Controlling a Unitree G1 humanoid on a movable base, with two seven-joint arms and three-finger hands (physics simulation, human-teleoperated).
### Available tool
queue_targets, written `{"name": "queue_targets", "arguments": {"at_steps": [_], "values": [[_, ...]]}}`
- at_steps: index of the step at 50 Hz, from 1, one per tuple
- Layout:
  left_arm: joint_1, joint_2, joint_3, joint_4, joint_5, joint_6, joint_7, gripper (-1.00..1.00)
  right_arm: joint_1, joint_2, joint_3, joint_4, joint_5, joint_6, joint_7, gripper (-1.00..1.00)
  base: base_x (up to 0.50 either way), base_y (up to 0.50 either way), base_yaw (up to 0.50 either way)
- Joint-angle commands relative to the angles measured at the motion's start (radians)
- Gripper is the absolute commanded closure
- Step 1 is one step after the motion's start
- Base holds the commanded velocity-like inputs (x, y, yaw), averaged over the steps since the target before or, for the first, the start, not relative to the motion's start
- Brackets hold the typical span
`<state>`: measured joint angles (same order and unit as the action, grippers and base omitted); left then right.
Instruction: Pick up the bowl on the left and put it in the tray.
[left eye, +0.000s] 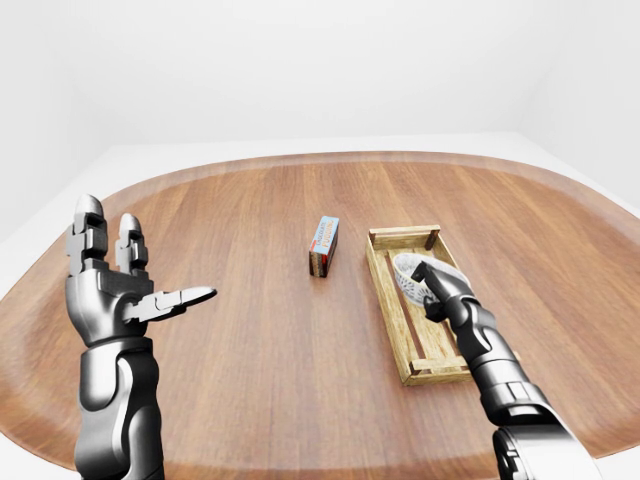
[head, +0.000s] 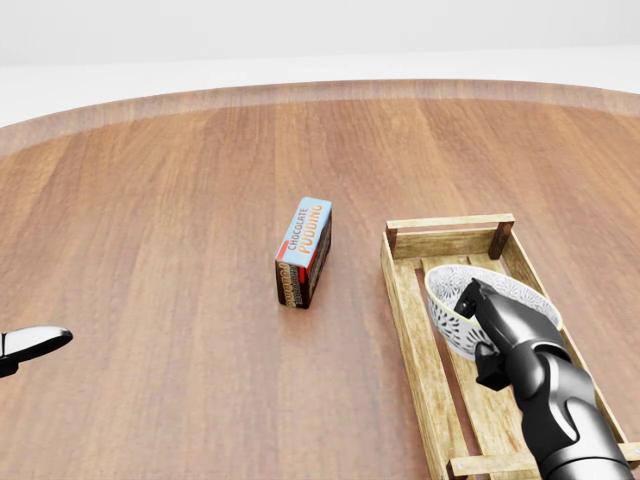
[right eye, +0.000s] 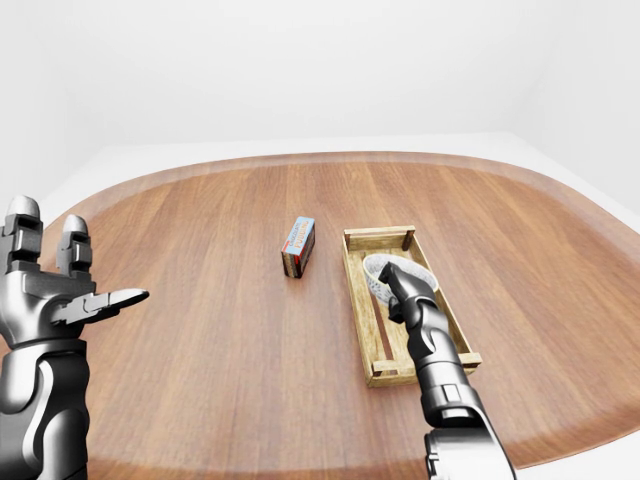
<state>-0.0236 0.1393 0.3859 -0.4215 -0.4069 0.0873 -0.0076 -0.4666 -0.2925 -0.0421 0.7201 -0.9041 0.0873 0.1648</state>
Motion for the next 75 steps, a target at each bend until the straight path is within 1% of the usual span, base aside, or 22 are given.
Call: {"name": "queue_targets", "arguments": {"at_steps": [1,26,37,38,39,55,62,64,68,72,74,75], "values": [[0.001,-0.001,-0.002,-0.004,-0.001,0.000,0.001,-1.00,-0.017,-0.005,0.007,0.040,-0.010,0.000,-0.036,1.00,0.00,0.00,0.00],[0.004,0.000,0.007,-0.018,-0.011,0.000,-0.002,-1.00,-0.040,0.009,0.025,0.103,-0.013,0.000,-0.066,1.00,0.00,0.00,0.00],[0.002,-0.001,0.006,-0.016,-0.012,0.000,-0.001,-1.00,-0.047,0.013,0.025,0.152,0.014,0.000,-0.090,1.00,0.00,0.00,0.00],[0.002,0.000,0.006,-0.015,-0.012,0.000,-0.001,-1.00,-0.048,0.014,0.026,0.152,0.017,0.000,-0.088,0.32,0.00,0.00,0.00],[0.002,0.000,0.006,-0.018,-0.014,0.000,0.001,-1.00,-0.047,0.017,0.031,0.147,0.017,0.000,-0.082,-1.00,0.00,0.00,0.00],[0.004,-0.003,0.001,-0.018,-0.013,0.000,-0.001,-1.00,-0.041,0.026,0.037,0.134,0.020,0.000,-0.058,-1.00,0.00,0.00,0.00],[0.005,-0.005,-0.003,-0.022,-0.013,0.000,0.001,-1.00,-0.023,0.024,0.042,0.069,0.002,0.000,-0.016,-1.00,0.00,0.00,0.00],[0.006,-0.006,-0.004,-0.024,-0.012,0.000,0.002,-1.00,-0.010,0.024,0.046,0.027,-0.014,0.000,0.011,-1.00,0.00,0.00,0.00],[0.004,-0.005,-0.004,-0.015,-0.008,0.000,0.000,-1.00,0.041,0.029,0.064,-0.157,-0.101,0.000,0.142,-1.00,0.00,0.00,0.00],[0.003,-0.004,-0.003,-0.014,-0.011,0.000,0.001,-1.00,0.087,0.046,0.077,-0.304,-0.208,0.000,0.264,-1.00,0.00,0.00,0.00],[0.002,-0.004,-0.003,-0.011,-0.010,0.000,0.001,-1.00,0.104,0.060,0.077,-0.362,-0.262,0.000,0.305,-1.00,0.00,0.00,0.00],[0.000,-0.004,-0.004,-0.004,-0.008,0.000,0.000,-1.00,0.118,0.069,0.092,-0.431,-0.307,0.000,0.346,-1.00,0.00,0.00,0.00]]}}
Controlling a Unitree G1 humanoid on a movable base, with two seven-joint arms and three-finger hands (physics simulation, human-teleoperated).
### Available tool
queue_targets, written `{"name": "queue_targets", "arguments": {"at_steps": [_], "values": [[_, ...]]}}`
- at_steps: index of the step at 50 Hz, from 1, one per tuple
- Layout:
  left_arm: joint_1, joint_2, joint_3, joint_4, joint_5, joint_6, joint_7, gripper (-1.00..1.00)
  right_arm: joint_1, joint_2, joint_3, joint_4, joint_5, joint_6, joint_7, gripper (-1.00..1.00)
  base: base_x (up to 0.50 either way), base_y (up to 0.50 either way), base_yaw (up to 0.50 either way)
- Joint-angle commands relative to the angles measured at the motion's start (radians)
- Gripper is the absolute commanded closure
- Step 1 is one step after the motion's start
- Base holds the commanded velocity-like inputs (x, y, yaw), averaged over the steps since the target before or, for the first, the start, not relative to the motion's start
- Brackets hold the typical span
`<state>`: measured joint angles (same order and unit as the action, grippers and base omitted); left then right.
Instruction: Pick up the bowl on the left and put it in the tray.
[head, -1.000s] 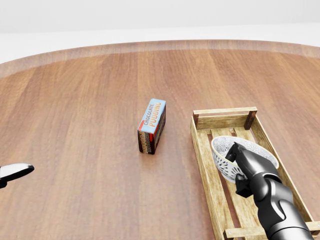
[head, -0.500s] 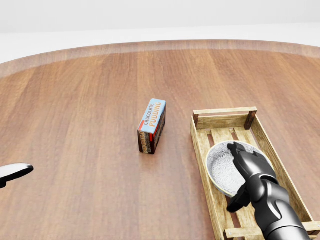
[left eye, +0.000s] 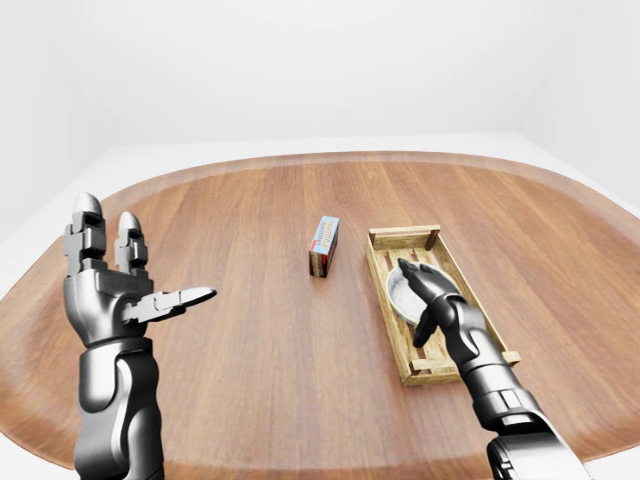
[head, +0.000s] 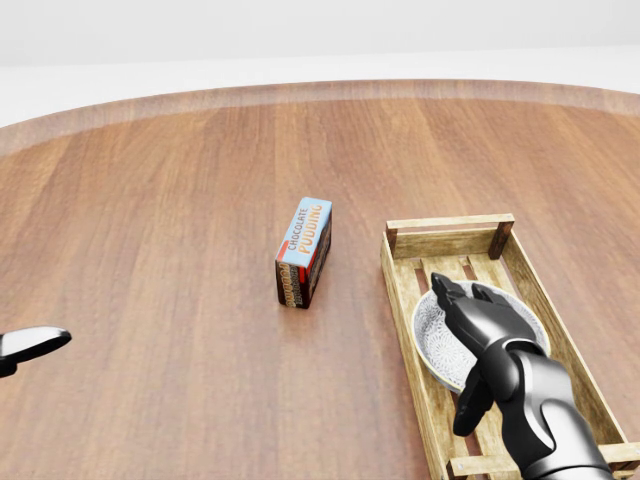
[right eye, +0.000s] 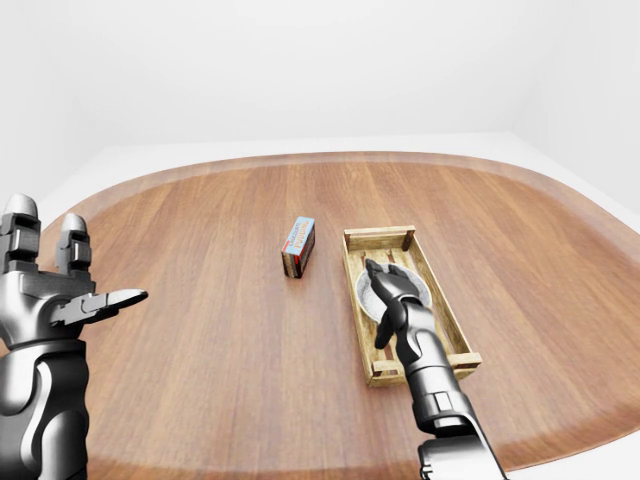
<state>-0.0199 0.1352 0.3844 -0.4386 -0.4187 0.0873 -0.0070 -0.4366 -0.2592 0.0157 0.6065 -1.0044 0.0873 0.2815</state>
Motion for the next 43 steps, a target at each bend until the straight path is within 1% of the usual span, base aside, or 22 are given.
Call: {"name": "queue_targets", "arguments": {"at_steps": [1,4,8,12,13,18,20,21,26,31,33,35,36,39,43], "values": [[-0.004,0.000,-0.004,0.015,0.005,0.000,-0.001,-1.00,0.091,0.043,0.030,-0.338,-0.239,0.000,0.252,-1.00,0.00,0.00,0.00],[0.000,-0.001,-0.007,0.008,0.006,0.000,0.000,-1.00,0.093,0.066,0.023,-0.402,-0.338,0.000,0.341,-1.00,0.00,0.00,0.00],[-0.005,0.002,0.000,0.016,0.000,0.000,-0.001,-1.00,0.102,0.097,0.006,-0.473,-0.440,0.000,0.417,-1.00,0.00,0.00,0.00],[-0.006,0.005,0.002,0.009,-0.005,0.000,0.005,-1.00,0.138,0.142,0.009,-0.578,-0.544,0.000,0.417,-1.00,0.00,0.00,0.00],[-0.006,0.005,0.001,0.009,-0.005,0.000,0.005,-1.00,0.139,0.146,0.006,-0.580,-0.550,0.000,0.417,-1.00,0.00,0.00,0.00],[-0.001,0.001,-0.003,0.005,0.000,0.000,0.003,-1.00,0.165,0.201,0.007,-0.714,-0.695,0.000,0.417,-1.00,0.00,0.00,0.00],[0.000,0.001,-0.002,0.002,0.001,0.000,0.004,-1.00,0.163,0.217,0.000,-0.759,-0.739,0.000,0.417,-1.00,0.00,0.00,0.00],[-0.001,0.000,-0.004,0.004,0.003,0.000,0.004,-1.00,0.159,0.223,-0.001,-0.796,-0.784,0.000,0.417,-1.00,0.00,0.00,0.00],[0.003,-0.005,-0.010,-0.002,0.008,0.000,0.003,-1.00,0.135,0.258,-0.029,-0.886,-0.872,0.000,0.417,-1.00,0.00,0.00,0.00],[0.001,-0.003,-0.005,-0.005,0.002,0.000,0.002,-1.00,0.116,0.308,-0.014,-0.974,-0.949,0.000,0.417,-1.00,0.00,0.00,0.00],[0.003,-0.004,-0.006,-0.010,0.003,0.000,0.003,-1.00,0.104,0.313,0.001,-0.993,-0.966,0.000,0.417,-1.00,0.00,0.00,0.00],[0.004,-0.005,-0.007,-0.009,0.006,0.000,0.001,-1.00,0.091,0.280,0.038,-1.006,-0.968,0.000,0.417,-1.00,0.00,0.00,0.00],[0.003,-0.005,-0.007,-0.006,0.005,0.000,0.000,-1.00,0.083,0.278,0.052,-1.014,-0.968,0.000,0.417,-1.00,0.00,0.00,0.00],[0.002,-0.004,-0.004,-0.004,0.003,0.000,0.000,-1.00,0.062,0.239,0.092,-1.018,-0.968,0.000,0.417,-1.00,0.00,0.00,0.00],[0.000,-0.001,-0.001,-0.010,-0.003,0.000,0.003,-1.00,0.048,0.213,0.130,-1.032,-0.968,0.000,0.417,-1.00,0.00,0.00,0.00]]}}
